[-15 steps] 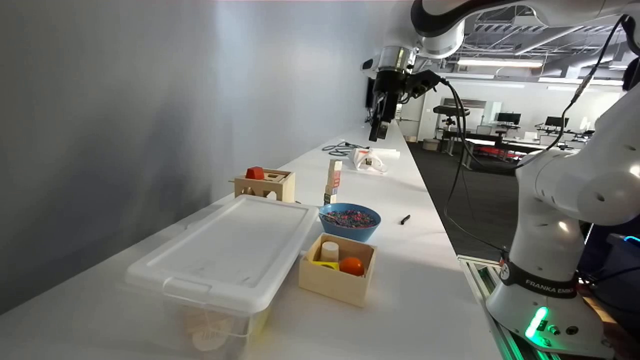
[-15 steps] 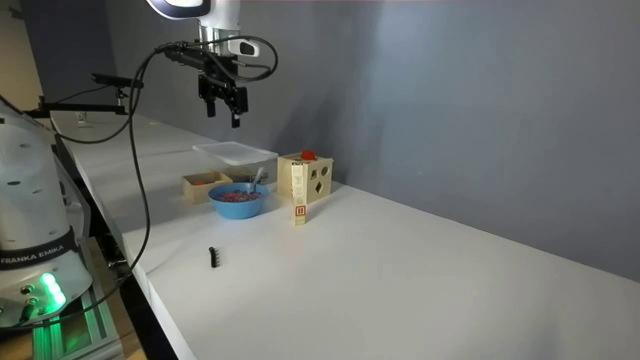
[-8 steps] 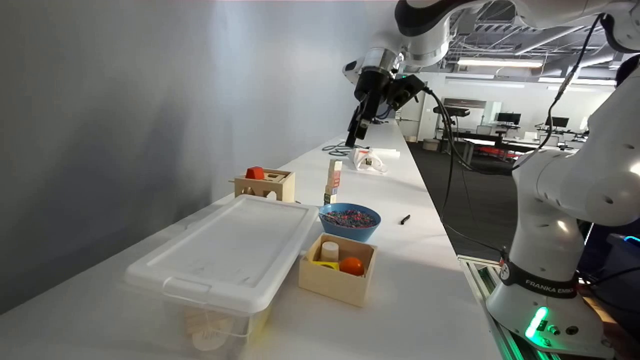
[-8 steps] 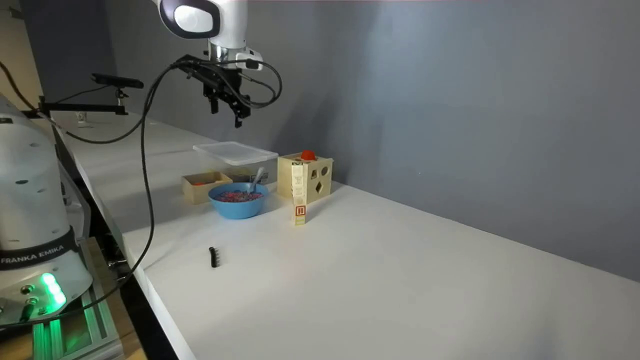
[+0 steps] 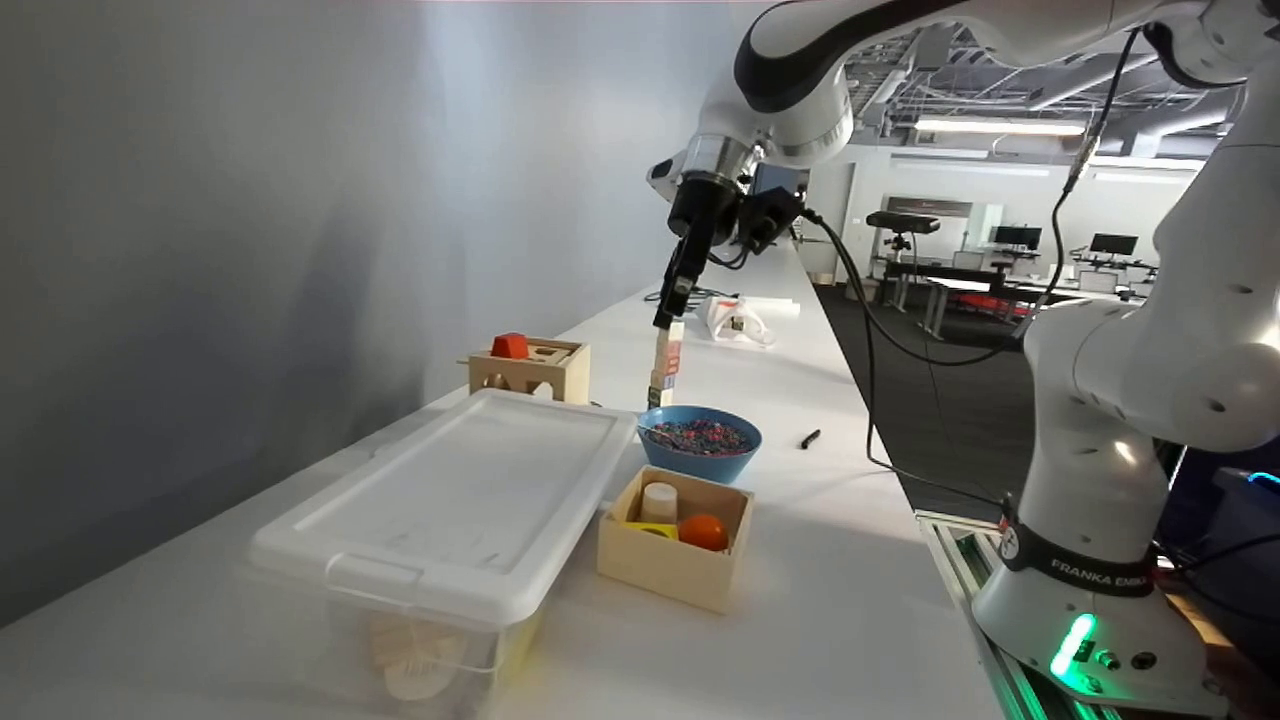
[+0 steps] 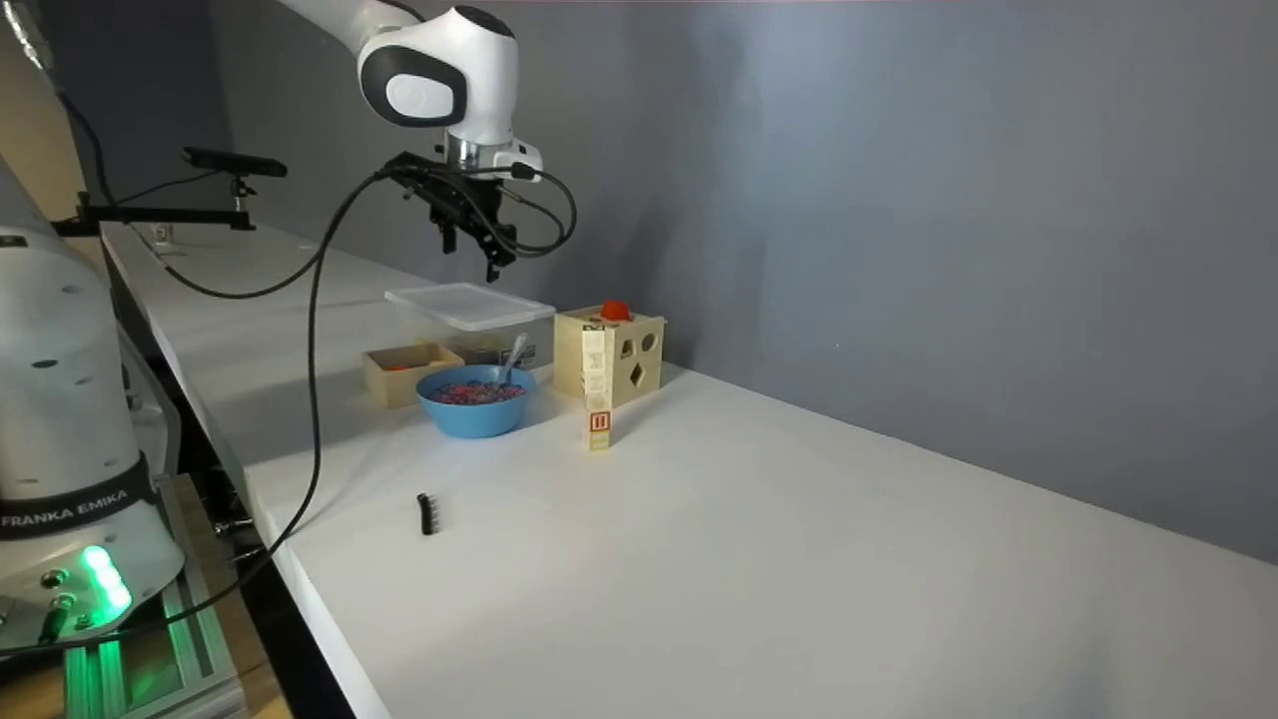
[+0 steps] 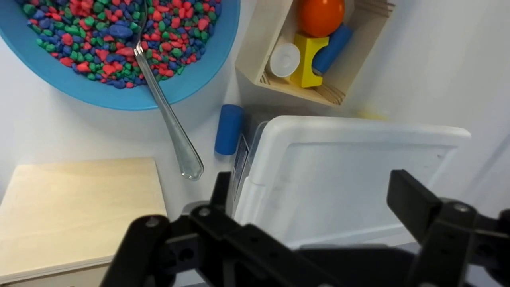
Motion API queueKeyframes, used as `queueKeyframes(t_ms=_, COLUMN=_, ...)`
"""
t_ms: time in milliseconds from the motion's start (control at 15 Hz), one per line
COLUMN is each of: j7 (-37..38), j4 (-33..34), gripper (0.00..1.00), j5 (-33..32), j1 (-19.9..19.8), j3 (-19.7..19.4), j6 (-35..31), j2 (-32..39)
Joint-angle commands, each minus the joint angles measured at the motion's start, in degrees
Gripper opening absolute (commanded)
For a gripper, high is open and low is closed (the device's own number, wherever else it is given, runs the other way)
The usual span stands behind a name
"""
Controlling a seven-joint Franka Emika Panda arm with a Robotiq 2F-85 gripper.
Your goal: Remove the white lid from the clear container then place the objects in the wooden box into the container.
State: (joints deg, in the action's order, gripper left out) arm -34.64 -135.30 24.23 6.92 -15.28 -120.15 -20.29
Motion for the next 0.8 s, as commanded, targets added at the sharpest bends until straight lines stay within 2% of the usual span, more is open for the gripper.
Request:
queueKeyframes(t_ms=0, j7=0.1, j4=1.1, gripper=1.00, j5=1.5, j1=-1.9, j3=1.5, j6=0.5, j2=1.9)
queueKeyframes(t_ms=333, j7=-3.0, j4=4.6, gripper=1.00, j5=5.1, j1=-1.8, j3=1.3, j6=-0.7, j2=10.4)
queueKeyframes(t_ms=733, j7=-7.4, j4=10.4, gripper=1.00, j5=13.2, j1=-4.3, j3=4.0, j6=4.3, j2=19.8)
